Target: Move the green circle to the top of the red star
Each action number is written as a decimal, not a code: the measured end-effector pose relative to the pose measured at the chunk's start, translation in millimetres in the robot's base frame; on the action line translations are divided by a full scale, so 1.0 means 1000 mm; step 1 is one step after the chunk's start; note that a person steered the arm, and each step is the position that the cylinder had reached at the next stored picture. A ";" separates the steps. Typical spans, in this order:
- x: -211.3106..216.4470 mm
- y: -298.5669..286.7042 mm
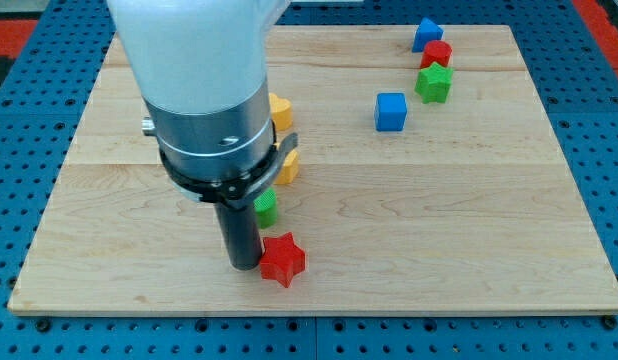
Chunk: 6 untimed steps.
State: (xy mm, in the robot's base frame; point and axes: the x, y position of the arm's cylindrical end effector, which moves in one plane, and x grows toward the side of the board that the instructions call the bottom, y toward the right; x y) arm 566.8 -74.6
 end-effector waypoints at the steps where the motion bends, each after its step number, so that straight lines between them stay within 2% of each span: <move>1: -0.006 -0.060; 2: -0.046 -0.054; 3: -0.061 0.000; 4: -0.061 -0.011; 5: -0.080 -0.071; 6: -0.155 -0.075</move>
